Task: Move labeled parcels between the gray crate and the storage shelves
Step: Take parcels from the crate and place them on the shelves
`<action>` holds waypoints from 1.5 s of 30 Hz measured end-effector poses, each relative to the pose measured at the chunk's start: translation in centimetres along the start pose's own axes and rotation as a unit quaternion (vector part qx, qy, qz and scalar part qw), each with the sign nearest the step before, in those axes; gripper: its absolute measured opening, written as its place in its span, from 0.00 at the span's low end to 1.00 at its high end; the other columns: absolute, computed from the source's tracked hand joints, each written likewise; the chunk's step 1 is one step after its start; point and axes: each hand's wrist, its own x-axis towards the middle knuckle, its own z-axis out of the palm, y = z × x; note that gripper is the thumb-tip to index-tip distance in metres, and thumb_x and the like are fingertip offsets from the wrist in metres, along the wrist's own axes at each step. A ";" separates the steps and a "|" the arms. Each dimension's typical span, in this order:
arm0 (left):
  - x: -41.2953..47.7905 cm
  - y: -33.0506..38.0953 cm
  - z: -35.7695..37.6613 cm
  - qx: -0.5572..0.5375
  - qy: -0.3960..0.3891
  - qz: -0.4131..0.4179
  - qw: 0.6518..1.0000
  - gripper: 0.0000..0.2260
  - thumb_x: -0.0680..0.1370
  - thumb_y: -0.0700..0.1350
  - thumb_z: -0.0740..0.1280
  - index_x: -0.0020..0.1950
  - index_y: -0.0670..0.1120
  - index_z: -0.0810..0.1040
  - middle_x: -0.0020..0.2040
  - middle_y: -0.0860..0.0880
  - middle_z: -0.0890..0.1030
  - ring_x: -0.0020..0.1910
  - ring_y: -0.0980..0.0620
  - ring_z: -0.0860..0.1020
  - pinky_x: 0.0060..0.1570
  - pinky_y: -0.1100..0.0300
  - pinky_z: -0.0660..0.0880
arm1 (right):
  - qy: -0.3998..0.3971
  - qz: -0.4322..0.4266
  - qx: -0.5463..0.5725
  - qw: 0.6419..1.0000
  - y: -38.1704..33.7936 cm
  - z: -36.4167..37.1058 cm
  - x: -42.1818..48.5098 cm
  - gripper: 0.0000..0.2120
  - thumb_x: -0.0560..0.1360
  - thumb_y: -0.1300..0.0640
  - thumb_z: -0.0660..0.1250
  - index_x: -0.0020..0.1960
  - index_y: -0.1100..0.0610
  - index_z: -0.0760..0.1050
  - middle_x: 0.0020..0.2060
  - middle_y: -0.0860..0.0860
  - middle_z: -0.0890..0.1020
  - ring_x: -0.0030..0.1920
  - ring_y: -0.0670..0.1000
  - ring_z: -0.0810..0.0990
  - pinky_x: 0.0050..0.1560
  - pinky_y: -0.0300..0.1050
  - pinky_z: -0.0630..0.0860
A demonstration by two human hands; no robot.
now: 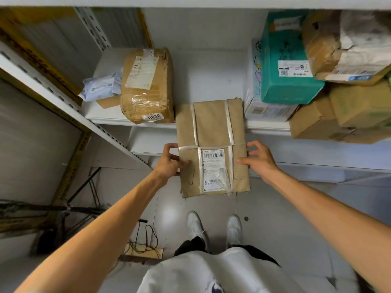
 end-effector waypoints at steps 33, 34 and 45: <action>-6.2 -4.0 39.3 0.329 -0.417 0.115 0.840 0.26 0.69 0.24 0.66 0.60 0.48 0.76 0.56 0.45 0.80 0.49 0.46 0.79 0.45 0.45 0.80 | 0.421 0.223 0.312 0.822 29.7 -16.4 -25.1 0.41 0.67 0.78 0.66 0.75 0.54 0.64 0.50 0.58 0.81 0.36 0.51 0.78 0.36 0.45 0.77; -7.2 -4.4 41.9 0.343 -0.433 0.120 0.825 0.29 0.68 0.24 0.67 0.64 0.48 0.75 0.56 0.45 0.79 0.50 0.47 0.79 0.48 0.45 0.80 | 0.443 0.226 0.316 0.808 30.9 -17.1 -26.4 0.42 0.66 0.78 0.67 0.75 0.54 0.63 0.48 0.57 0.82 0.36 0.51 0.79 0.36 0.46 0.78; -22.5 -11.5 63.9 0.452 -0.629 0.174 0.608 0.37 0.66 0.22 0.68 0.71 0.47 0.72 0.67 0.47 0.75 0.67 0.50 0.71 0.63 0.47 0.74 | 0.636 0.242 0.473 0.560 38.7 -20.0 -42.0 0.37 0.69 0.82 0.59 0.75 0.63 0.61 0.35 0.46 0.82 0.31 0.38 0.79 0.30 0.37 0.78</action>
